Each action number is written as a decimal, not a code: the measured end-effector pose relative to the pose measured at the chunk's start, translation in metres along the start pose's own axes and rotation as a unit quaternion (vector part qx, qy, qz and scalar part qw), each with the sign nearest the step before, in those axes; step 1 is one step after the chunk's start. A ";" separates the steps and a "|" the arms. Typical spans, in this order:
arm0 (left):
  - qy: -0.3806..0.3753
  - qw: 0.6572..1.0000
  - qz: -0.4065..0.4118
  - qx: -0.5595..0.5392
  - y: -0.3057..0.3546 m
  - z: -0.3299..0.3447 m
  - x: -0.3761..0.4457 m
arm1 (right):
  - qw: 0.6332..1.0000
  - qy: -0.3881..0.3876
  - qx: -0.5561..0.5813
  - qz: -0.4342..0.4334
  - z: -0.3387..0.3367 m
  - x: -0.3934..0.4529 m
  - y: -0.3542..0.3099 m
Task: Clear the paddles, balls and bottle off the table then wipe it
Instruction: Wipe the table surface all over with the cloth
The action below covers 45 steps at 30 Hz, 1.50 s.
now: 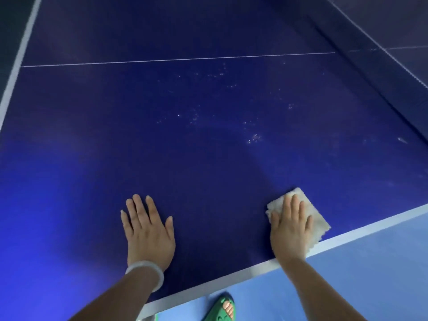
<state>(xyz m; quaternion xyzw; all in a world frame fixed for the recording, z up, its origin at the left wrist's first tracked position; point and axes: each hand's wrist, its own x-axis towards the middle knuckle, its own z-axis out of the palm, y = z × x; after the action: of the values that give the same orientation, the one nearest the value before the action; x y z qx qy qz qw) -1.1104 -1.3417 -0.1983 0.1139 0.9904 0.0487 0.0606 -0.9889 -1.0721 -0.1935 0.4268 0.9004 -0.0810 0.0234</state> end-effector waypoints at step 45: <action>-0.002 0.999 -0.019 0.030 0.000 -0.001 0.001 | 0.908 -0.070 -0.032 -0.411 0.022 -0.009 -0.108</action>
<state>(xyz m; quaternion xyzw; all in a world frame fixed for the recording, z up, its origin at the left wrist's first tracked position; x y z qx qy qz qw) -1.1118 -1.3419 -0.1979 0.0974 0.9933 0.0175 0.0603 -1.0667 -1.1500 -0.2006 0.0113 0.9943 -0.0840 0.0645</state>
